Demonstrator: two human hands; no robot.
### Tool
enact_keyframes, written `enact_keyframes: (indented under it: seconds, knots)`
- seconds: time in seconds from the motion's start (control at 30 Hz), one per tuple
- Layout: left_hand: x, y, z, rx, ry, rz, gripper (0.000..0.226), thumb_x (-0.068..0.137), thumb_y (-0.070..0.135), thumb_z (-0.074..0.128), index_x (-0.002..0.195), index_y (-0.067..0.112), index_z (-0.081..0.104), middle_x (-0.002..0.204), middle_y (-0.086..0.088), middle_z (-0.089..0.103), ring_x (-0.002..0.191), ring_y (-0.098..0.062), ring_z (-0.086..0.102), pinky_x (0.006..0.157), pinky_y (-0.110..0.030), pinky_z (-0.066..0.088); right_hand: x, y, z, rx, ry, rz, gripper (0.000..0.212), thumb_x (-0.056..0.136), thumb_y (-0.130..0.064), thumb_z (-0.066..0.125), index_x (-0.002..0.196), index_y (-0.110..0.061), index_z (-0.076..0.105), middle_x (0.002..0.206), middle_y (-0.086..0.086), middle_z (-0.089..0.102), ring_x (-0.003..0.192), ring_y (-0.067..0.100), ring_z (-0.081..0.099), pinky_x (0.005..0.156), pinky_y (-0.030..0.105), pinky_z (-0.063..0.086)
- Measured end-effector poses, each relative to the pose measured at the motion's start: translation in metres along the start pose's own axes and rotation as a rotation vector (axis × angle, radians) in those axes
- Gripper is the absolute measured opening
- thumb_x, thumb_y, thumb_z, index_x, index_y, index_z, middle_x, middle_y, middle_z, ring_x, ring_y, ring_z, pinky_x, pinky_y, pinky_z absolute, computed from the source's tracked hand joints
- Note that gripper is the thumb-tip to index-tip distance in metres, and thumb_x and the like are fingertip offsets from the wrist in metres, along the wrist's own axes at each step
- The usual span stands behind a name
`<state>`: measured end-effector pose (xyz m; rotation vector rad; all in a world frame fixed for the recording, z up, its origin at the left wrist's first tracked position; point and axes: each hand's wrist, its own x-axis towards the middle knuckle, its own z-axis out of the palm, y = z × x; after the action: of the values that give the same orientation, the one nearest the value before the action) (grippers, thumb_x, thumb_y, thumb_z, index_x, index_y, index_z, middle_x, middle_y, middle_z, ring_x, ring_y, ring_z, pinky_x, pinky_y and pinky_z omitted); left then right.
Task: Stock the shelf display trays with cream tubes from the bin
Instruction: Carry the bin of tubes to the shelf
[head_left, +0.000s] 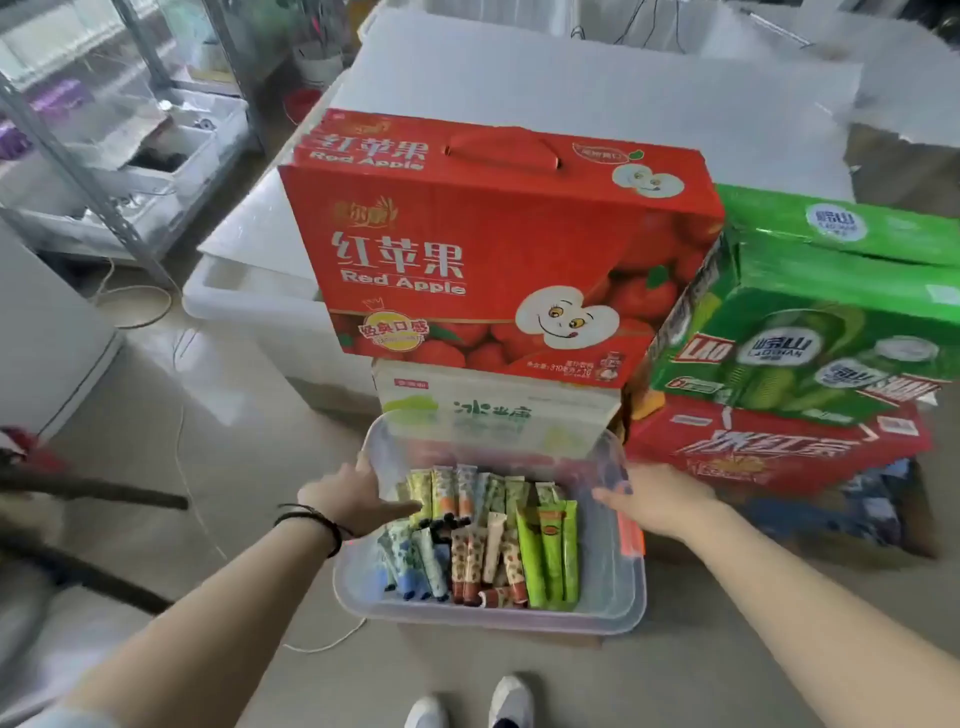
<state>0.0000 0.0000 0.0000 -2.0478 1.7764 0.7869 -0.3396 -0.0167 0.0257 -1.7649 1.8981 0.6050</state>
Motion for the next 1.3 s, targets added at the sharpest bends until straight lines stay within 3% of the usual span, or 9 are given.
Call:
enact_keyframes:
  seconds: [0.07,0.13,0.27,0.43,0.53,0.67,0.9,1.07,1.3]
  knots:
    - [0.015,-0.006,0.016,-0.074,-0.022,-0.08,0.118,0.067,0.083,0.046,0.149,0.01,0.003,0.148,-0.01,0.034,0.126,-0.026,0.048,0.096,-0.04,0.045,0.014,0.007,0.016,0.064,-0.039,0.068,0.067,0.09,-0.067,0.038,0.131,-0.015,0.05,0.132,0.009,0.055,0.115,0.027,0.056,0.094,0.041,0.049]
    - [0.028,-0.011,0.03,-0.141,0.006,-0.137,0.12,0.07,0.08,0.048,0.149,0.008,-0.005,0.15,-0.013,0.03,0.127,-0.028,0.047,0.097,-0.042,0.045,0.028,0.013,0.032,0.111,-0.072,0.11,0.071,0.092,-0.064,0.039,0.136,-0.008,0.043,0.136,0.012,0.049,0.119,0.03,0.053,0.096,0.041,0.047]
    - [0.049,-0.008,0.04,-0.233,0.044,-0.173,0.104,0.078,0.069,0.052,0.145,0.002,0.01,0.122,-0.013,0.06,0.103,-0.027,0.062,0.073,-0.034,0.049,0.058,0.024,0.053,0.209,-0.076,0.172,0.085,0.088,-0.066,0.043,0.142,-0.001,0.033,0.129,0.016,0.053,0.108,0.028,0.06,0.083,0.03,0.048]
    - [0.065,-0.009,0.053,-0.364,0.068,-0.217,0.076,0.084,0.057,0.055,0.132,0.001,0.036,0.12,-0.016,0.057,0.103,-0.029,0.057,0.069,-0.031,0.041,0.079,0.023,0.072,0.317,-0.117,0.176,0.064,0.094,-0.057,0.041,0.129,-0.004,0.047,0.115,0.014,0.06,0.1,0.028,0.063,0.071,0.029,0.045]
    - [0.074,-0.019,0.063,-0.425,0.104,-0.249,0.062,0.085,0.052,0.058,0.118,0.002,0.043,0.109,-0.015,0.058,0.092,-0.029,0.055,0.067,-0.032,0.039,0.09,0.026,0.085,0.295,-0.057,0.19,0.061,0.095,-0.056,0.041,0.132,-0.007,0.046,0.129,0.013,0.054,0.109,0.028,0.06,0.079,0.031,0.046]
    - [0.087,-0.028,0.08,-0.525,0.179,-0.269,0.04,0.088,0.048,0.056,0.078,0.011,0.045,0.077,-0.007,0.055,0.075,-0.027,0.051,0.055,-0.03,0.031,0.099,0.031,0.103,0.553,0.049,0.282,0.044,0.094,-0.046,0.051,0.11,-0.008,0.038,0.095,0.009,0.054,0.086,0.03,0.058,0.068,0.035,0.041]
    - [0.089,-0.026,0.081,-0.639,0.277,-0.299,0.053,0.091,0.048,0.051,0.056,0.01,0.037,0.051,-0.006,0.043,0.052,-0.025,0.044,0.052,-0.03,0.031,0.104,0.036,0.108,0.601,0.159,0.235,0.036,0.096,-0.041,0.049,0.097,-0.005,0.05,0.095,0.013,0.061,0.079,0.026,0.054,0.063,0.033,0.035]
    - [0.083,-0.03,0.079,-0.632,0.299,-0.272,0.053,0.089,0.049,0.053,0.057,0.011,0.037,0.05,-0.006,0.043,0.049,-0.023,0.043,0.052,-0.029,0.031,0.105,0.034,0.107,0.632,0.225,0.232,0.032,0.096,-0.041,0.049,0.094,-0.01,0.056,0.103,0.013,0.065,0.097,0.032,0.061,0.067,0.03,0.034]
    - [0.053,-0.033,0.069,-0.624,0.326,-0.254,0.054,0.088,0.046,0.056,0.055,0.01,0.035,0.047,-0.007,0.042,0.046,-0.023,0.043,0.05,-0.029,0.032,0.078,0.035,0.091,0.734,0.314,0.189,0.029,0.094,-0.042,0.052,0.079,-0.018,0.056,0.08,0.0,0.059,0.079,0.023,0.051,0.067,0.03,0.032]
